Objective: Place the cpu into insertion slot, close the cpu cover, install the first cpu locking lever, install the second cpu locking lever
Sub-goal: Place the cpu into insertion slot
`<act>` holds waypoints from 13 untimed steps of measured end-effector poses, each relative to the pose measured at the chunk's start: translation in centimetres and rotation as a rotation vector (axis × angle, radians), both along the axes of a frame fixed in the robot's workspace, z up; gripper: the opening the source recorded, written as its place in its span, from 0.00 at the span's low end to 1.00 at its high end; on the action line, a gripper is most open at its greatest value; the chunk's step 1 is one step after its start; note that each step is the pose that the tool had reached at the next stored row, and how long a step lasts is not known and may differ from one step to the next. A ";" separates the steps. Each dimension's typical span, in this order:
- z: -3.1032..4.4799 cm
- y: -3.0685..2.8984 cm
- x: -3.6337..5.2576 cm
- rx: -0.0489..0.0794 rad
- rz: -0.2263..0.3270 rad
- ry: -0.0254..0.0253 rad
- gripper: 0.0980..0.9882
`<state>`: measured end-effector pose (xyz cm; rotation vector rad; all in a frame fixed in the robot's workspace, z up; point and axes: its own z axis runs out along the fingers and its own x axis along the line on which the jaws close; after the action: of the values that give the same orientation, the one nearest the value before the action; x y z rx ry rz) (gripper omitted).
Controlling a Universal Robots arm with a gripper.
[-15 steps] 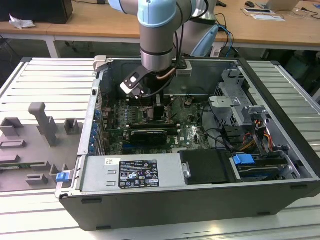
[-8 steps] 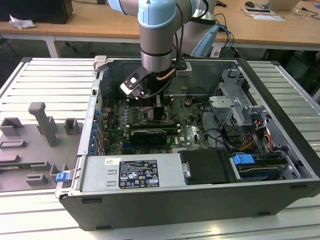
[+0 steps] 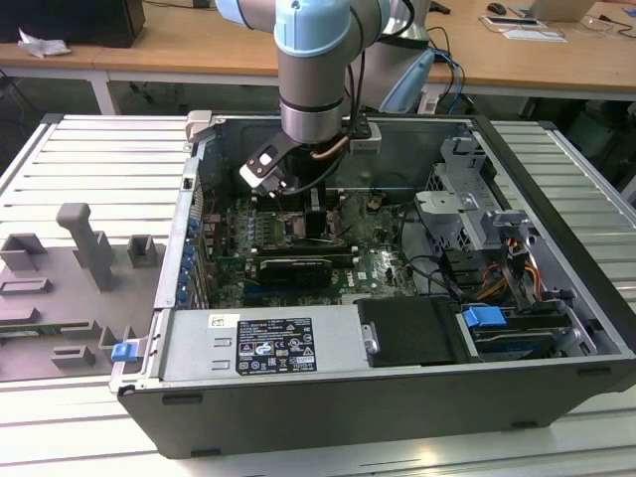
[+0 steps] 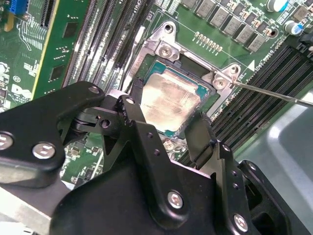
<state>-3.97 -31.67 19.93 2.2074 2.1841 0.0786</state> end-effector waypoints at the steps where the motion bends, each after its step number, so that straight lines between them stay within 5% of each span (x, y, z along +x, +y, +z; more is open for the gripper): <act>1: -0.01 0.04 0.00 0.001 0.000 0.0000 0.58; 7: -0.01 0.19 0.00 0.005 0.000 0.0000 0.58; 13: 1.00 0.19 0.00 0.004 0.000 0.0000 0.58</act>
<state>-3.97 -31.47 20.92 2.2095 2.1860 0.0832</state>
